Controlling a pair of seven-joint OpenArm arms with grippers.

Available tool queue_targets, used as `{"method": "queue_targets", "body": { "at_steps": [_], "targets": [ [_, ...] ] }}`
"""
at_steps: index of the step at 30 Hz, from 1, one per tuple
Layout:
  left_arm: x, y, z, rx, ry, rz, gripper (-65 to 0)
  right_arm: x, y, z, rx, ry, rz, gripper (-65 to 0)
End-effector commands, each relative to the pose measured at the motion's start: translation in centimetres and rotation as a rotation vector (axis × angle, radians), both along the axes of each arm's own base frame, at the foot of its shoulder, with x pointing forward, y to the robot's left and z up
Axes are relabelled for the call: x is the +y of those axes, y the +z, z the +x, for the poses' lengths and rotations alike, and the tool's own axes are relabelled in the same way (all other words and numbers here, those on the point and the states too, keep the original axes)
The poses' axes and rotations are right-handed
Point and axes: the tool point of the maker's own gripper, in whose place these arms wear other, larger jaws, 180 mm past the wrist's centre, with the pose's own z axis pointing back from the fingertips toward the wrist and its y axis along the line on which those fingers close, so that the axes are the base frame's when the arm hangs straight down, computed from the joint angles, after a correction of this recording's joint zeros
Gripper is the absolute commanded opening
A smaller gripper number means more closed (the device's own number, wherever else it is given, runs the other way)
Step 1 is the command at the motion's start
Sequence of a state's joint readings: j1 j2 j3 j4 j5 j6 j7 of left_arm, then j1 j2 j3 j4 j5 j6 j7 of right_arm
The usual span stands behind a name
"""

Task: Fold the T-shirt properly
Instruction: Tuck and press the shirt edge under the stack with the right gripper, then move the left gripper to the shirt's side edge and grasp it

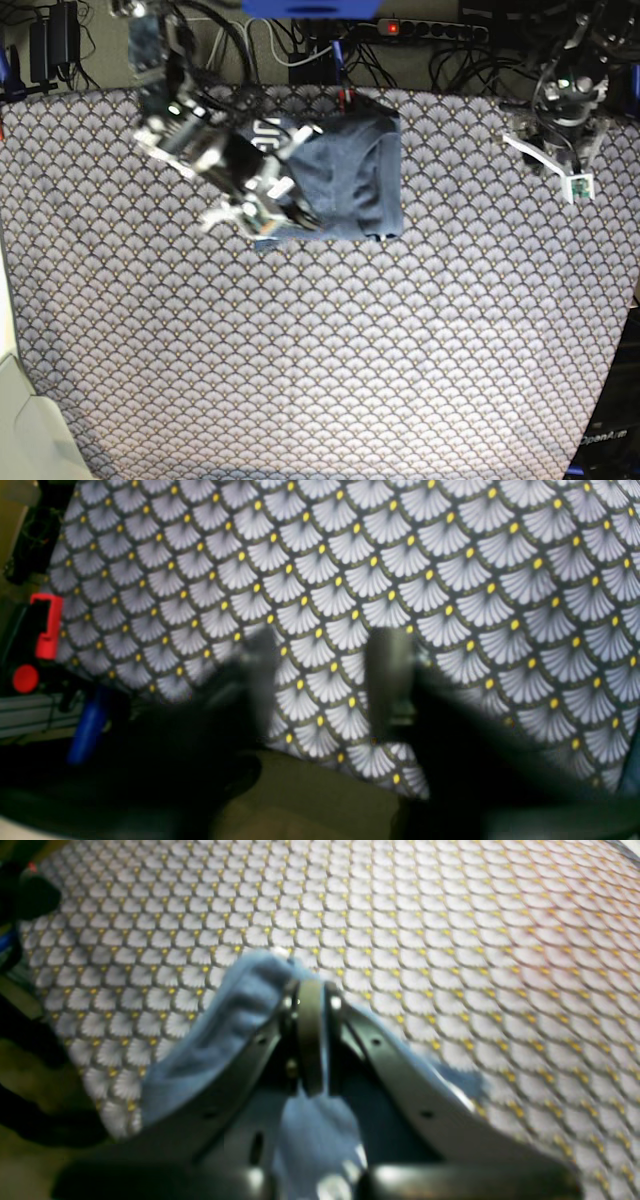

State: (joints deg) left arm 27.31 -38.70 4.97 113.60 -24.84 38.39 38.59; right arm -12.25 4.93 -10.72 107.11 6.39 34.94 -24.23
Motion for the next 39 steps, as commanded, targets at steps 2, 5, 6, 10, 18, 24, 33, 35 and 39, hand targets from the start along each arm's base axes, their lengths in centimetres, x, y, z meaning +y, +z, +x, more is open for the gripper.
{"method": "queue_targets", "body": {
  "at_steps": [2,5,6,10,18,24,33,35,39],
  "targets": [
    [-0.3,0.8,0.5,-0.046,0.009,-0.003,-61.9,-1.5,0.8,-0.6,-0.023,-0.021,0.002,-65.0],
    [-1.6,-0.1,0.0,-0.030,0.025,-0.047,-63.0,-4.5,-0.5,-1.3,0.008,-0.078,-0.042,-65.0],
    [-2.5,-0.7,-0.4,-0.018,0.019,-0.068,-63.2,-5.5,-0.9,-1.4,0.017,-0.094,-0.061,-65.0],
    [-7.6,-3.2,-2.3,0.066,-0.077,-0.145,-64.4,-8.3,-1.7,-1.8,0.035,-0.134,-0.116,-65.0],
    [-16.8,-3.9,-3.1,0.076,-0.337,-0.190,-64.4,-9.5,-1.9,-1.8,0.041,-0.160,-0.137,-65.0],
    [-18.5,-5.4,-4.7,0.130,-0.363,-0.212,-64.4,-9.5,-1.9,-1.8,0.043,-0.160,-0.136,-65.0],
    [-18.6,-6.9,-4.9,0.161,-0.360,-0.195,-64.5,-9.5,-1.9,-1.8,0.041,-0.160,-0.137,-65.0],
    [-18.8,-6.8,-4.5,0.154,-0.358,-0.200,-64.5,-9.5,-1.9,-1.8,0.041,-0.160,-0.137,-65.0],
    [-18.9,-7.1,-3.8,0.151,-0.353,-0.196,-64.5,-9.5,-2.0,-1.8,0.044,-0.160,-0.139,-65.0]
  ]
}}
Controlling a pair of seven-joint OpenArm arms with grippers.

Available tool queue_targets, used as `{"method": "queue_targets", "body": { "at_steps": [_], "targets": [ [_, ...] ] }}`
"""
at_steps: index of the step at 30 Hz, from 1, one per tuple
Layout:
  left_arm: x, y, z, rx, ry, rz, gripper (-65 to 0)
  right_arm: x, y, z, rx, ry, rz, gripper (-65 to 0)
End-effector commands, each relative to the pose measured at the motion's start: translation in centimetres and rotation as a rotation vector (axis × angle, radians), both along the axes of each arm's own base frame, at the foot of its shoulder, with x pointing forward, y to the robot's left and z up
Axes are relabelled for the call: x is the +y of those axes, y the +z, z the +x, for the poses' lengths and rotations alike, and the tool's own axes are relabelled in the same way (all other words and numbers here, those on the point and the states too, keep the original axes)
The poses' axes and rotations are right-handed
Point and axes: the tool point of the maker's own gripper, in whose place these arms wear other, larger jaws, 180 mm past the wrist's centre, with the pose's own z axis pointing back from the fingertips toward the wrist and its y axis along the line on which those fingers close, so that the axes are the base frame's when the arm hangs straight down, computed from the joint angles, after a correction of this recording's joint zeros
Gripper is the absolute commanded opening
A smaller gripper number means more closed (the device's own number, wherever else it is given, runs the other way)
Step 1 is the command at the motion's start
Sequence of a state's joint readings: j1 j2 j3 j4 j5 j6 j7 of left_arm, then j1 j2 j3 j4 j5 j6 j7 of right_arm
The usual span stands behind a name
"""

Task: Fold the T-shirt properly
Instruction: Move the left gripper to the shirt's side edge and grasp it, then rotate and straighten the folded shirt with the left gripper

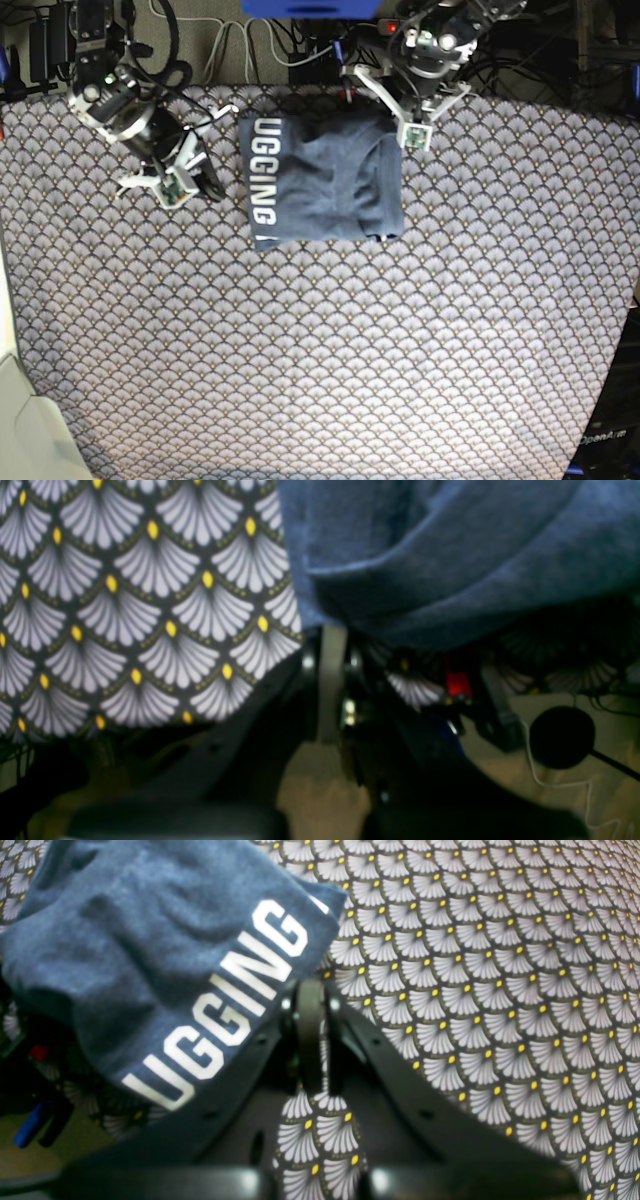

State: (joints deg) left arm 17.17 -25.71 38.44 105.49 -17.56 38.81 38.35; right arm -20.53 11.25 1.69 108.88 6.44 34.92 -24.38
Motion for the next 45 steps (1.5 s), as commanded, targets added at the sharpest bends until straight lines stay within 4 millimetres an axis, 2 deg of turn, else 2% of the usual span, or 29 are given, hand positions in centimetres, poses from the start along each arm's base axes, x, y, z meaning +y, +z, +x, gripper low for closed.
{"method": "queue_targets", "body": {
  "at_steps": [1,6,10,12,19,24,26,32,35,38,42,45],
  "targets": [
    [-0.1,0.2,0.8,-0.022,0.006,-0.003,-64.5,0.4,1.2,0.4,-0.041,0.008,0.027,-65.0],
    [0.4,-1.5,0.6,0.007,0.022,0.034,-64.5,0.4,1.2,0.4,-0.041,0.008,0.027,-65.0],
    [0.9,-2.0,2.0,-0.005,0.040,0.055,-64.5,0.4,1.2,0.4,-0.041,0.008,0.027,-65.0],
    [1.0,-1.8,3.1,-0.023,0.049,0.056,-64.5,0.4,1.2,0.4,-0.039,0.009,0.027,-65.0],
    [-0.7,-0.3,7.2,-0.094,0.068,0.023,-64.5,0.4,1.2,0.5,-0.042,0.010,0.026,-65.0],
    [-1.5,-1.2,9.6,-0.095,0.095,0.033,-64.5,0.0,1.4,0.9,-0.054,0.023,0.005,-65.0],
    [-1.9,-1.4,10.8,-0.099,0.105,0.040,-64.5,-0.3,1.3,1.9,-0.059,0.016,0.003,-65.0],
    [-2.2,-1.2,13.5,-0.145,0.119,0.055,-64.5,-2.9,-1.7,5.1,0.001,-0.023,-0.029,-65.0],
    [-1.9,-0.9,14.6,-0.160,0.123,0.068,-64.5,-3.9,-2.3,7.3,0.009,-0.044,-0.031,-65.0],
    [-2.0,-0.2,15.6,-0.181,0.125,0.065,-64.5,-4.5,-2.9,8.5,0.023,-0.059,-0.029,-65.0],
    [-1.9,0.7,16.8,-0.207,0.126,0.065,-64.5,-3.6,-3.6,9.1,0.052,0.000,-0.007,-65.0],
    [-1.9,1.5,17.7,-0.230,0.127,0.063,-64.5,-1.9,-4.1,8.7,0.066,0.001,0.038,-65.0]
  ]
}}
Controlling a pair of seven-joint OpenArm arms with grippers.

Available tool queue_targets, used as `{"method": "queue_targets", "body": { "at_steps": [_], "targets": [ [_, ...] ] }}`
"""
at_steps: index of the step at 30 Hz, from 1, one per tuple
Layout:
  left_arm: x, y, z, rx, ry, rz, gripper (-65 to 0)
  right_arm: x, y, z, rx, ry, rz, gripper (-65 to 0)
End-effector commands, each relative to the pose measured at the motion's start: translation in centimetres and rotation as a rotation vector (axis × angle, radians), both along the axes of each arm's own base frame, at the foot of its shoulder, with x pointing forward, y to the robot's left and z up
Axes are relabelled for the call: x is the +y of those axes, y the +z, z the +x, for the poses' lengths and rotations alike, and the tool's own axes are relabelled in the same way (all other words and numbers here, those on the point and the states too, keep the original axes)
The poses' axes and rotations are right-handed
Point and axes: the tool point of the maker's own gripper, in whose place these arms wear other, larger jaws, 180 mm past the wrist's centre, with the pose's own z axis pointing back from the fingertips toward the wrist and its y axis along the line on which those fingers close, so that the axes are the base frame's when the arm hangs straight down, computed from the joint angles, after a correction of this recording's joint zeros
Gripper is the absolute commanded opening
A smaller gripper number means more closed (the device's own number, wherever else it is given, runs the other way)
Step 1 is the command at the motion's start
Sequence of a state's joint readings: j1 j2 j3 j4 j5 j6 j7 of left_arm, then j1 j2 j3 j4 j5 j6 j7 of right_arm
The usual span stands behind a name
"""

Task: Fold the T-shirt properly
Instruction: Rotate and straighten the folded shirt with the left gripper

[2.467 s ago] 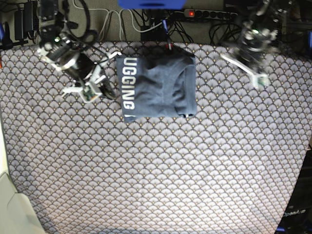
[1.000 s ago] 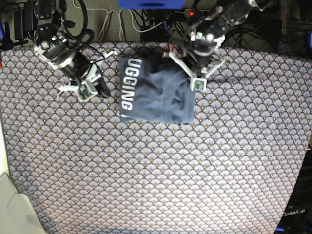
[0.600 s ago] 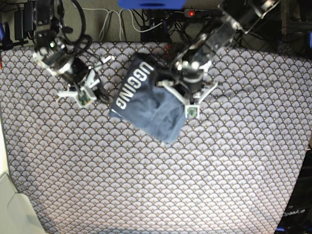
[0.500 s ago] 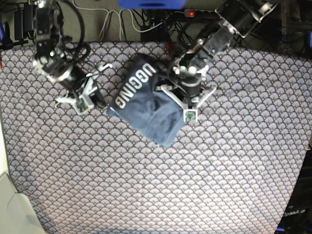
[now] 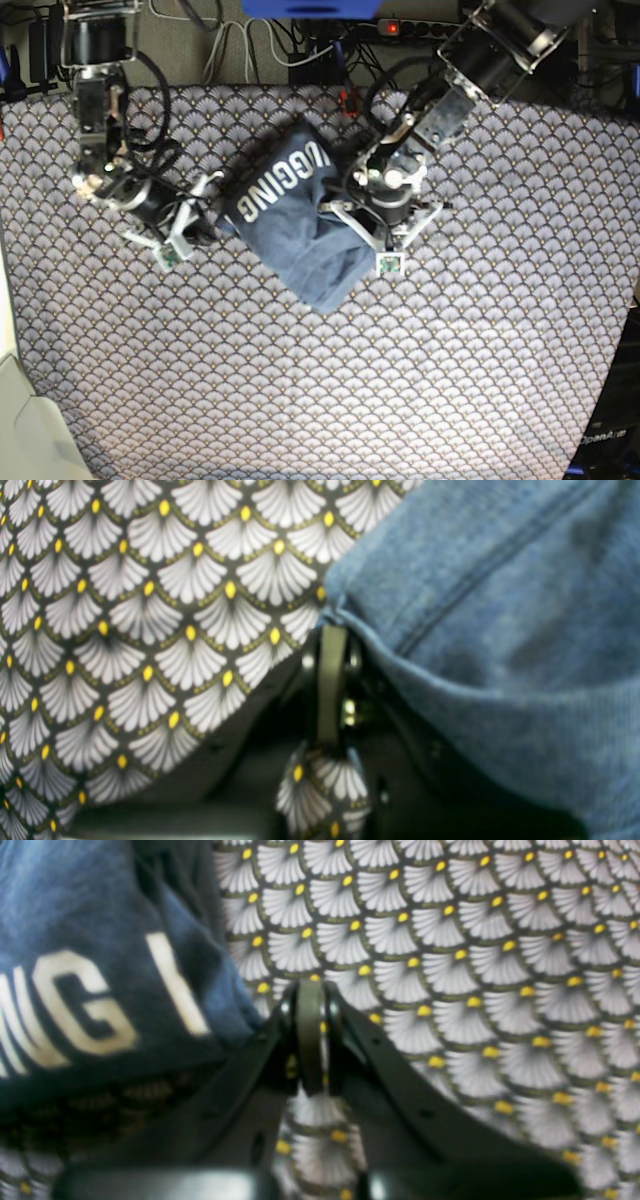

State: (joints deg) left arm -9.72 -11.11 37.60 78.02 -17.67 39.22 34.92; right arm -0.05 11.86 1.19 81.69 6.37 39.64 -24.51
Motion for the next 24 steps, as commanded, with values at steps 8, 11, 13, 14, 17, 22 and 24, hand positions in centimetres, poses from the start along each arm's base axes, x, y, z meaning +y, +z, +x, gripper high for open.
{"method": "queue_targets", "body": {
  "at_steps": [8,11,13,14,17,22,24],
  "targets": [
    [-2.1,0.8,2.0,-0.022,-0.003,-0.025,-64.5,4.2,-0.9,-3.1,0.029,0.072,0.078,-65.0],
    [-2.8,1.3,2.4,-0.032,-0.006,-0.036,-64.5,5.6,-0.7,-4.6,0.029,0.096,0.096,-65.0],
    [-3.4,1.5,2.4,-0.037,-0.009,-0.049,-64.5,6.2,-0.1,-5.4,0.018,0.107,0.102,-65.0],
    [-3.7,1.8,2.7,-0.044,-0.011,-0.053,-64.5,6.3,0.2,-5.7,0.011,0.111,0.104,-65.0],
    [-3.9,2.4,3.4,-0.059,-0.014,-0.057,-64.5,6.7,0.9,-6.4,-0.002,0.120,0.105,-65.0],
    [-3.9,3.2,4.1,-0.077,-0.014,-0.059,-64.5,7.8,0.6,-7.9,0.017,0.153,0.114,-65.0],
    [-3.9,3.4,4.3,-0.083,-0.014,-0.059,-64.5,7.7,0.5,-8.1,0.023,0.153,0.110,-65.0]
  ]
}}
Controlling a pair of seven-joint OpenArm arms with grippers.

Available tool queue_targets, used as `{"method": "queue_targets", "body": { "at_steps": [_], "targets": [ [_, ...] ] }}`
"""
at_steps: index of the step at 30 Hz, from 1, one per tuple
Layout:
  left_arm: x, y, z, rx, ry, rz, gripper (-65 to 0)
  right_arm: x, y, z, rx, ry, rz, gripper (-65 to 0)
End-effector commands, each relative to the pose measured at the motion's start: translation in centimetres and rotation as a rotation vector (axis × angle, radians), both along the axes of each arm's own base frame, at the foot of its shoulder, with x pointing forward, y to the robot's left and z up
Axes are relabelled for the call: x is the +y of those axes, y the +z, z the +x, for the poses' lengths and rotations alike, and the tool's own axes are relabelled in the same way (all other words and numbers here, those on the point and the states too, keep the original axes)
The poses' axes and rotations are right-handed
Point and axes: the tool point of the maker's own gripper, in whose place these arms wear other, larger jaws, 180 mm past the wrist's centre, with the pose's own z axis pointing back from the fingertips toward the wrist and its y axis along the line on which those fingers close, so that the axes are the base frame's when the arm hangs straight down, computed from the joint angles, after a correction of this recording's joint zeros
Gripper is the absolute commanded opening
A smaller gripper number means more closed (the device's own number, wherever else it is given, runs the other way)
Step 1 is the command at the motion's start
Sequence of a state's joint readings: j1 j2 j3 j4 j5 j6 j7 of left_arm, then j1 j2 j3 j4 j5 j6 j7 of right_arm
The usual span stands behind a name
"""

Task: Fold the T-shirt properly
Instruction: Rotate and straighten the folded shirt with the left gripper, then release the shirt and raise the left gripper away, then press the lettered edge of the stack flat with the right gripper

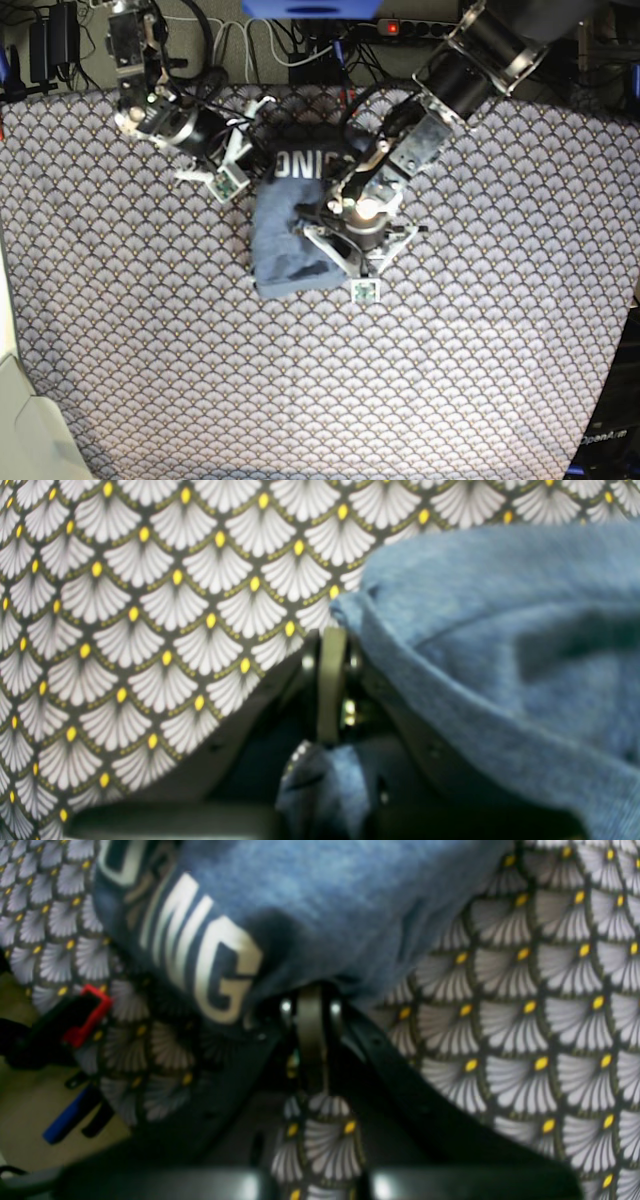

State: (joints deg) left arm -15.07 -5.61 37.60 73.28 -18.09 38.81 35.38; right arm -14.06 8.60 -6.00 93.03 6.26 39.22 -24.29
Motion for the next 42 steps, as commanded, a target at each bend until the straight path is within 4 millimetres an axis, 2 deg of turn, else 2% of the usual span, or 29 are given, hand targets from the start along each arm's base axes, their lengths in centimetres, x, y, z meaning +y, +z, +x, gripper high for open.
{"method": "queue_targets", "body": {
  "at_steps": [1,4,8,10,12,14,17,20,22,26,29,32,38,42],
  "targets": [
    [-0.4,1.9,1.5,-0.065,-0.007,-0.007,-64.5,0.4,1.0,0.1,-0.028,0.009,0.037,-65.0],
    [-0.2,2.4,1.8,-0.078,0.000,-0.014,-64.5,0.2,0.6,-0.6,-0.014,0.004,0.037,-65.0],
    [1.6,4.2,2.5,-0.108,0.080,-0.072,-64.5,-0.4,0.7,-1.0,-0.017,0.011,0.018,-65.0],
    [3.6,5.3,2.5,-0.140,0.109,-0.080,-64.5,-1.0,1.4,-0.9,-0.039,0.003,0.009,-65.0],
    [4.4,6.7,2.2,-0.178,0.112,-0.093,-64.5,-2.0,2.6,-0.4,-0.075,-0.030,0.002,-65.0],
    [5.4,7.4,1.3,-0.188,0.107,-0.094,-64.5,-3.5,3.7,0.2,-0.112,-0.071,-0.012,-65.0],
    [6.9,7.8,-1.0,-0.170,0.111,-0.106,-64.5,-4.9,4.5,-0.2,-0.130,-0.105,-0.033,-65.0],
    [8.9,7.1,-4.4,-0.133,0.125,-0.092,-64.5,-6.0,5.0,-1.2,-0.133,-0.131,-0.050,-65.0],
    [10.7,6.2,-7.1,-0.095,0.133,-0.062,-64.5,-6.0,6.2,-1.4,-0.168,-0.131,-0.044,-65.0],
    [14.4,4.0,-12.6,0.004,0.149,0.020,-64.5,-4.9,8.1,-1.1,-0.224,-0.120,-0.017,-65.0],
    [16.9,2.8,-15.6,0.052,0.181,0.071,-64.5,-3.8,9.2,0.3,-0.265,-0.117,0.016,-65.0],
    [18.6,2.1,-17.9,0.082,0.218,0.101,-64.5,-1.2,10.1,1.0,-0.296,-0.053,0.055,-65.0],
    [19.3,1.3,-20.5,0.135,0.236,0.118,-64.5,4.4,11.4,2.4,-0.314,0.122,0.042,-65.0],
    [18.9,1.6,-21.4,0.147,0.232,0.105,-64.5,6.4,11.2,2.8,-0.309,0.185,0.046,-65.0]
  ]
}}
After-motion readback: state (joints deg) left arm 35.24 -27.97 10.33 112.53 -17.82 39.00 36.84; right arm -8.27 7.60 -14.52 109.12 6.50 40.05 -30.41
